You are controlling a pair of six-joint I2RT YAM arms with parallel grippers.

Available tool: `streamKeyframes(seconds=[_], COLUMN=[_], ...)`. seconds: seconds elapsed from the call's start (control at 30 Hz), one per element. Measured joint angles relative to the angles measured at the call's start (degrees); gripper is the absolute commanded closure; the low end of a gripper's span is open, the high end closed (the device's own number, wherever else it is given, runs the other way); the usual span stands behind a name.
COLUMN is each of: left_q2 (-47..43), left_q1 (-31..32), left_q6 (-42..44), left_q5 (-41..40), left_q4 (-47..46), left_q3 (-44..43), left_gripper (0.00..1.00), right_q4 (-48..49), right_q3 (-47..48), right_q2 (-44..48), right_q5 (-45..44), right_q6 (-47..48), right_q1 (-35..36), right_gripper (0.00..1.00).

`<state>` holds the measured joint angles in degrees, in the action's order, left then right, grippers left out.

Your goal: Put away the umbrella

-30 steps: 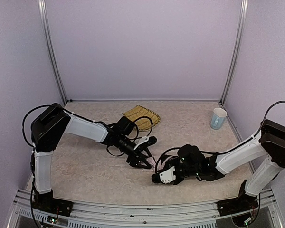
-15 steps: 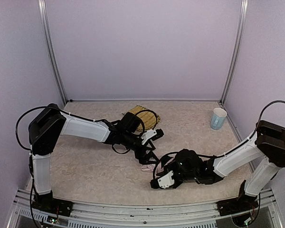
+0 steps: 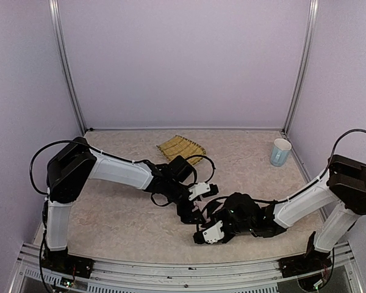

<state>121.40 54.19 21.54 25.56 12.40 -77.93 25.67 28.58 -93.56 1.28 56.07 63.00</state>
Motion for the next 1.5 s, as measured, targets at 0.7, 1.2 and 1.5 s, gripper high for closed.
streamKeyframes(seconds=[0.7, 1.2, 1.5], left_q2=[2.5, 5.5, 7.8], left_q1=[-1.5, -5.4, -6.5], left_q6=[2.2, 2.7, 4.2], left_q5=[6.3, 19.1, 23.5], left_q4=[-0.8, -1.9, 3.7], left_q3=[-0.7, -1.8, -5.6], left_gripper=[0.62, 0.79, 0.79], right_q4=[-10.7, -16.7, -18.5], right_q3=[1.6, 4.3, 6.7], right_q2=[12.7, 19.8, 8.1], right_q5=[-2.8, 5.2, -0.4], right_q6=[-5.1, -17.5, -5.0], right_q1=[2.1, -8.3, -8.3], right_gripper=[0.18, 0.00, 0.00])
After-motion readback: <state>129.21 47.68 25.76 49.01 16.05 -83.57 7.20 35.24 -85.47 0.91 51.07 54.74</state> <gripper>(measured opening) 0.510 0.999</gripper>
